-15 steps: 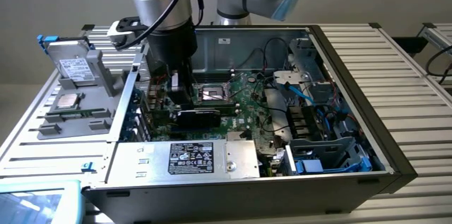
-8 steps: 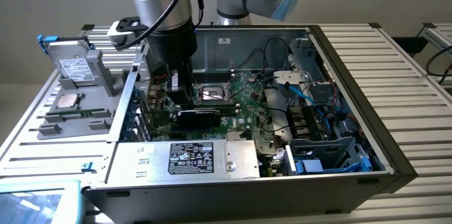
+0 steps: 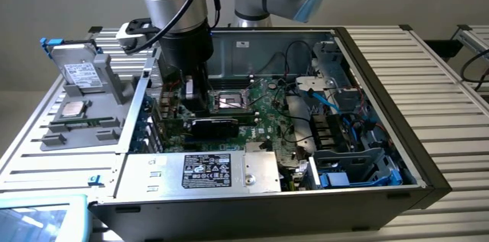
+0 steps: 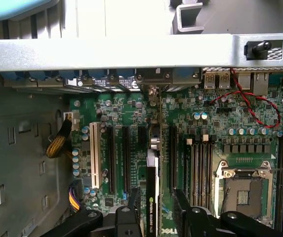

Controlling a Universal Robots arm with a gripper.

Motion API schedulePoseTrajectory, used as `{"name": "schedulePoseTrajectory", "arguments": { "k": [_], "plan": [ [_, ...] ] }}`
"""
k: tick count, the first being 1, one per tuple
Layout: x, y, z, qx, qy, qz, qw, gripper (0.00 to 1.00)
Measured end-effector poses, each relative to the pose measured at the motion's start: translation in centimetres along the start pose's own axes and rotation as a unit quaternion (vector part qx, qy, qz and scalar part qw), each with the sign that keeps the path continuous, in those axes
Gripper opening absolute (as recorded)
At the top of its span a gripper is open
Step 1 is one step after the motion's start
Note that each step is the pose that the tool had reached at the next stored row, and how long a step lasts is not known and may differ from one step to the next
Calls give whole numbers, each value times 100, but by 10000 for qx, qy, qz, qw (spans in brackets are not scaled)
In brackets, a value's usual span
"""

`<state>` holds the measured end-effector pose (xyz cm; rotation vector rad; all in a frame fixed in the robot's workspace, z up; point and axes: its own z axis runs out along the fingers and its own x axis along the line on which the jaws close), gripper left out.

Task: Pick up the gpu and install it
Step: 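Insert the gpu into the slot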

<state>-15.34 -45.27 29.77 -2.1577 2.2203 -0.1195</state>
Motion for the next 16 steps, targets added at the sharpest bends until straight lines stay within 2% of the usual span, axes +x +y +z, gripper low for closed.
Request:
{"name": "schedulePoseTrajectory", "arguments": {
  "k": [3, 4, 6, 8, 11, 16],
  "plan": [
    [0, 0, 0, 0, 0, 0, 10000, 21],
    [0, 0, 0, 0, 0, 0, 10000, 21],
    [0, 0, 0, 0, 0, 0, 10000, 12],
    [0, 0, -1, -1, -8, 3, 10000, 12],
    [0, 1, -1, -6, -67, 152, 9999, 12],
    [0, 0, 0, -8, -81, 285, 9996, 12]
  ]
}}
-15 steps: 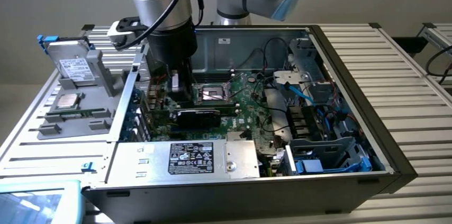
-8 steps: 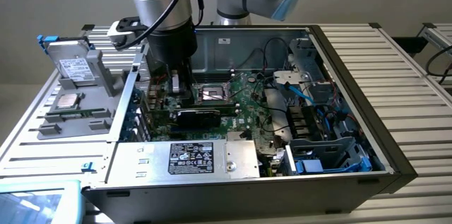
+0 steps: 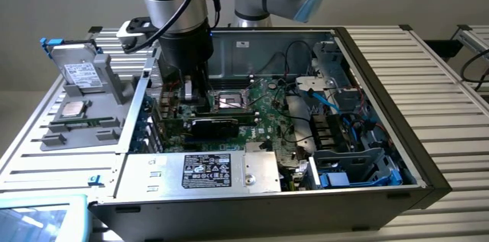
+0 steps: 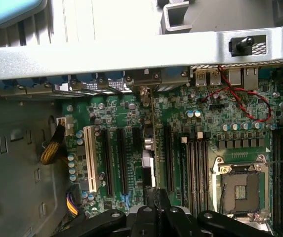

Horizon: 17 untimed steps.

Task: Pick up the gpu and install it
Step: 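Insert the gpu into the slot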

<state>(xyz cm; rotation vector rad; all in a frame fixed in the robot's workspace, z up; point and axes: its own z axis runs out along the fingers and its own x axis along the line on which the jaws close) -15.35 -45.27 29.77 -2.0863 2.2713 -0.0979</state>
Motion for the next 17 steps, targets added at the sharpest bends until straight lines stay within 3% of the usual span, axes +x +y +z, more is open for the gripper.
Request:
{"name": "schedulePoseTrajectory", "arguments": {
  "k": [5, 9, 12, 15, 17],
  "plan": [
    [0, 0, 0, 0, -1, -9, 10000, 12],
    [-7, 1, 0, -3, -26, -123, 9999, 12],
    [-8, 2, -1, -31, -104, -203, 9997, 12],
    [-8, 11, -1, -113, -222, -231, 9994, 12],
    [-10, 32, -2, -168, -281, -230, 9992, 12]
  ]
}}
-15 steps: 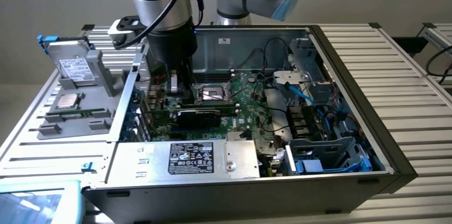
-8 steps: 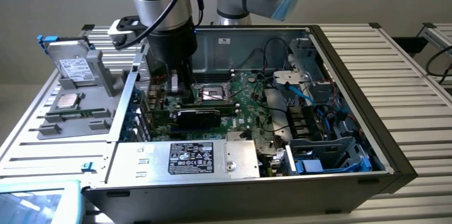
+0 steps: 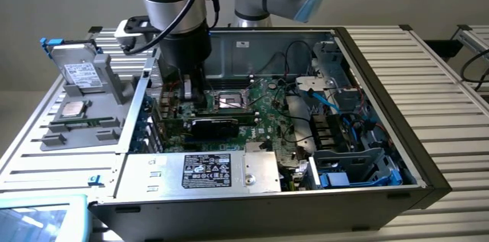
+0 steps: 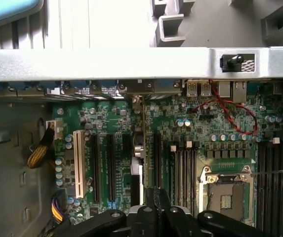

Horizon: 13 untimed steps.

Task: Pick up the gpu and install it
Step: 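Insert the gpu into the slot, then press down on the gpu until it lock into place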

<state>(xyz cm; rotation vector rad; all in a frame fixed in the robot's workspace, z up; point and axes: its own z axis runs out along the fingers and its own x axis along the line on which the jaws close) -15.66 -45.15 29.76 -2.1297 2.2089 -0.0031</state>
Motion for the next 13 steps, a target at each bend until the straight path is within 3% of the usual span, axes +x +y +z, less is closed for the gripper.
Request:
{"name": "schedulePoseTrajectory", "arguments": {
  "k": [6, 13],
  "plan": [
    [-3, 126, -6, -83, -139, 6, 9999, 12],
    [-3, 127, -6, -84, -143, 3, 9999, 12]
  ]
}}
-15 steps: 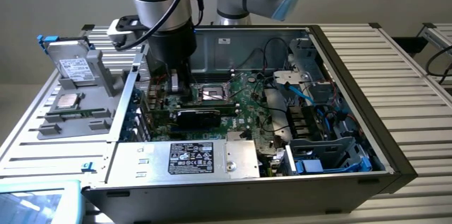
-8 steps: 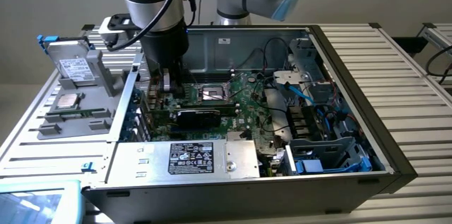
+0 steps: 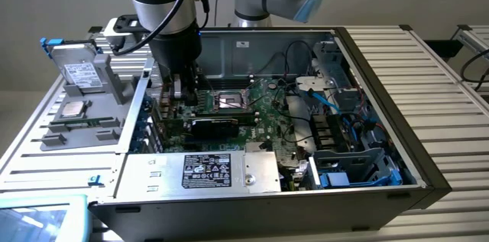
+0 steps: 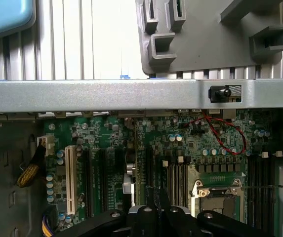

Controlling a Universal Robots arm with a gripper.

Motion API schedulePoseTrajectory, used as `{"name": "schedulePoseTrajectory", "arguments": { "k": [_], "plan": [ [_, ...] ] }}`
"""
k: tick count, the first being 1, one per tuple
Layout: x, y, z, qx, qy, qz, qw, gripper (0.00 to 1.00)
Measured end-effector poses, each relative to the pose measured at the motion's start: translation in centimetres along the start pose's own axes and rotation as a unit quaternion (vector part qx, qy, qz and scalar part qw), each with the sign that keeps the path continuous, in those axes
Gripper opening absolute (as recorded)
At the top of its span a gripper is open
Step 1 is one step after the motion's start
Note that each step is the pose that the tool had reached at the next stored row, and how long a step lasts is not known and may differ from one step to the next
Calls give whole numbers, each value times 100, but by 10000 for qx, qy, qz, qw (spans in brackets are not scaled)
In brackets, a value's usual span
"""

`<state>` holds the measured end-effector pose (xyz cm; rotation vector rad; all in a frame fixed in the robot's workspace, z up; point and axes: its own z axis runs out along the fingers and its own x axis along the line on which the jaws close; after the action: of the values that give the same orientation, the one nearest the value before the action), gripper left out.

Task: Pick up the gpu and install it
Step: 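Press down on the gpu until it lock into place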

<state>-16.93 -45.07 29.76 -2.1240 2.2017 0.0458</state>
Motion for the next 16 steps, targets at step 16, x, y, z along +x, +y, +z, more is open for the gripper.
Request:
{"name": "schedulePoseTrajectory", "arguments": {
  "k": [16],
  "plan": [
    [64, 7, 32, -6, -86, -35, 10000, 12]
  ]
}}
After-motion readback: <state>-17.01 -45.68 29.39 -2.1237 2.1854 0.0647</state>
